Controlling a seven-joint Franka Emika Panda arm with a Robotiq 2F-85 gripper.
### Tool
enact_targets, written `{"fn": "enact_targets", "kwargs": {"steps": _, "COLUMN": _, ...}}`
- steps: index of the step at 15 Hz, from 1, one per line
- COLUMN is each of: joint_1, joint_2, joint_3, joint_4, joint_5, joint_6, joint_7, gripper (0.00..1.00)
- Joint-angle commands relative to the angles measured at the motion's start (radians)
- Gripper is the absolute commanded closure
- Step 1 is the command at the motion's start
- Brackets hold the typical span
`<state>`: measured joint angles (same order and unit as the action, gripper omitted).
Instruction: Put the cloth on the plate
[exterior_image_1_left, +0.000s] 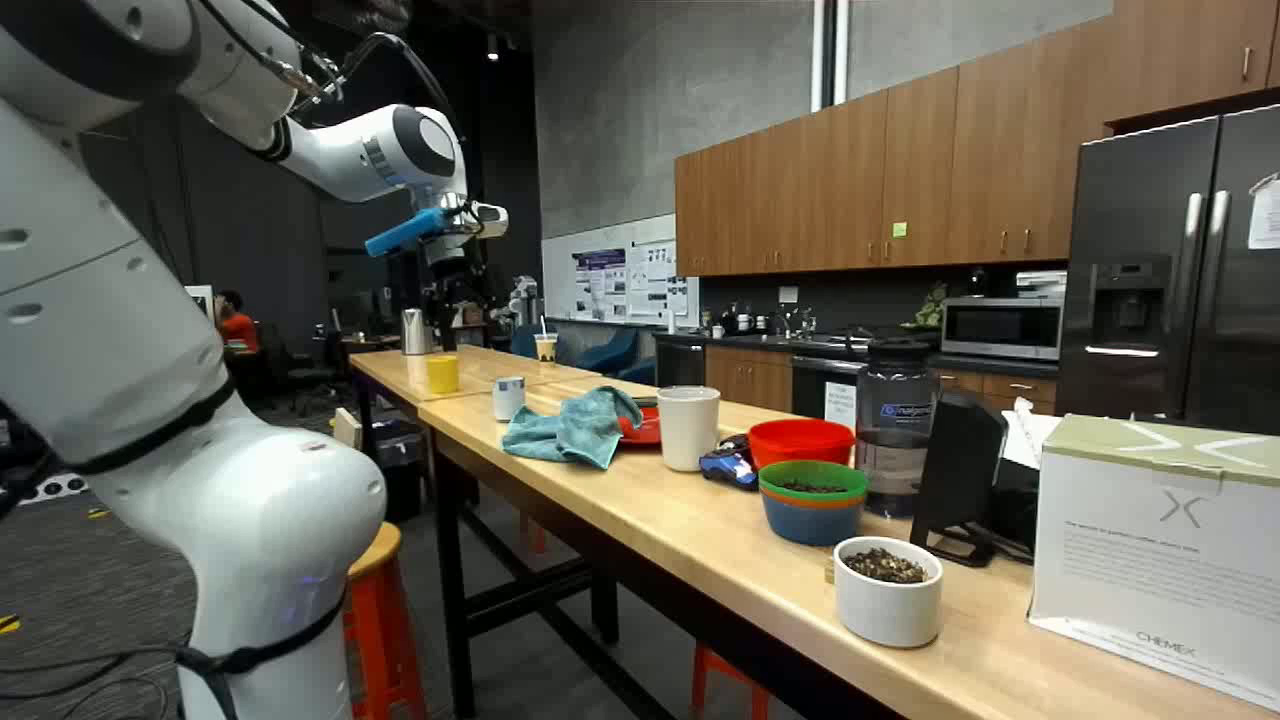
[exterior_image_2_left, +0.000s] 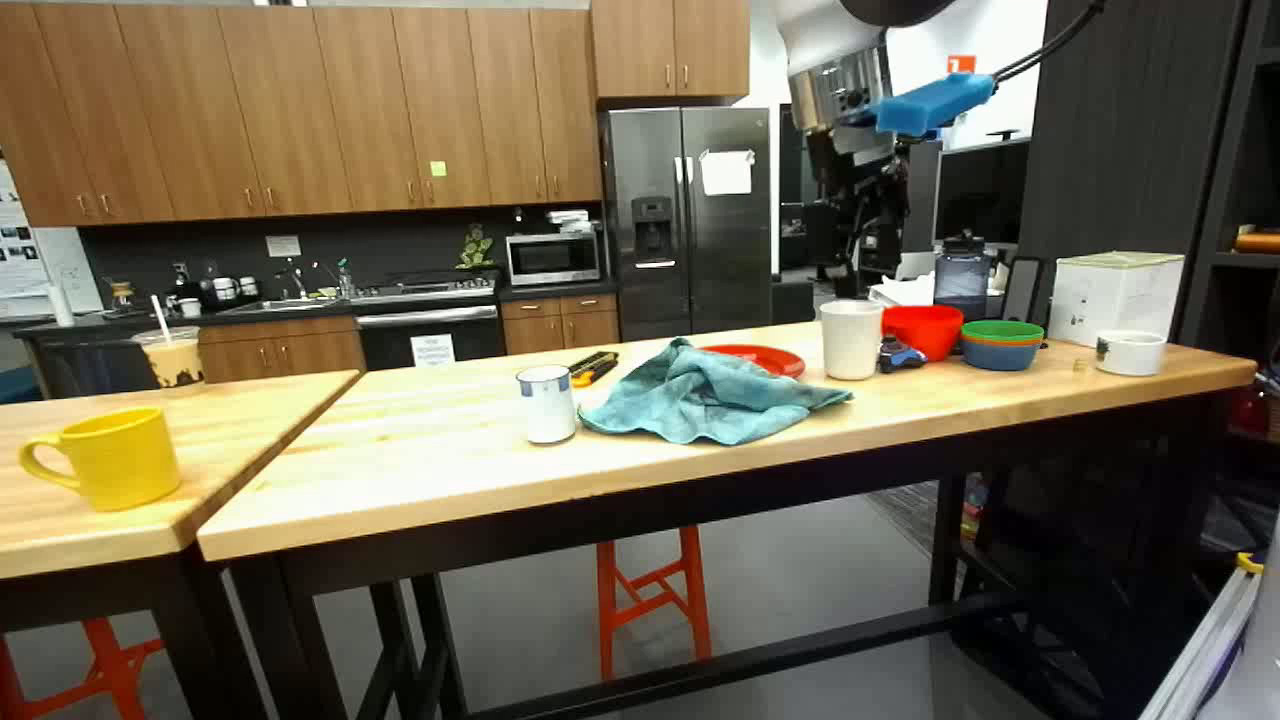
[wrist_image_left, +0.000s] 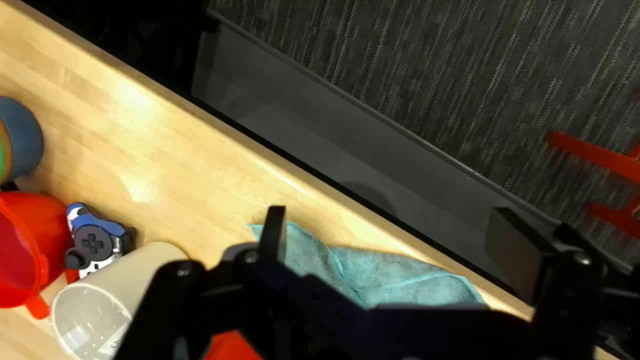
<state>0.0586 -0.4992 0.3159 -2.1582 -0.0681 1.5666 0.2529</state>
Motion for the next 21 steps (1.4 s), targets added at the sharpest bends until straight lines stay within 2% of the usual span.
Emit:
{"fn": "enact_targets", "kwargs": {"steps": 1, "joint_1": 0.032, "joint_2": 0.006, "joint_3": -0.024, "joint_4": 0.003, "joint_5": -0.012, "joint_6": -0.003, "joint_7": 0.013, "gripper": 0.0}}
{"fn": "enact_targets", "kwargs": {"steps": 14, "joint_1": 0.032, "joint_2": 0.006, "joint_3": -0.024, "joint_4": 0.003, "joint_5": -0.012, "joint_6": -0.002, "joint_7": 0.013, "gripper": 0.0}}
{"fn": "enact_targets", "kwargs": {"steps": 21, "joint_1": 0.065, "joint_2": 0.096, "joint_3": -0.01, "joint_4": -0.003, "joint_5": -0.038, "joint_6": 0.096, "joint_7": 0.003, "gripper": 0.0}}
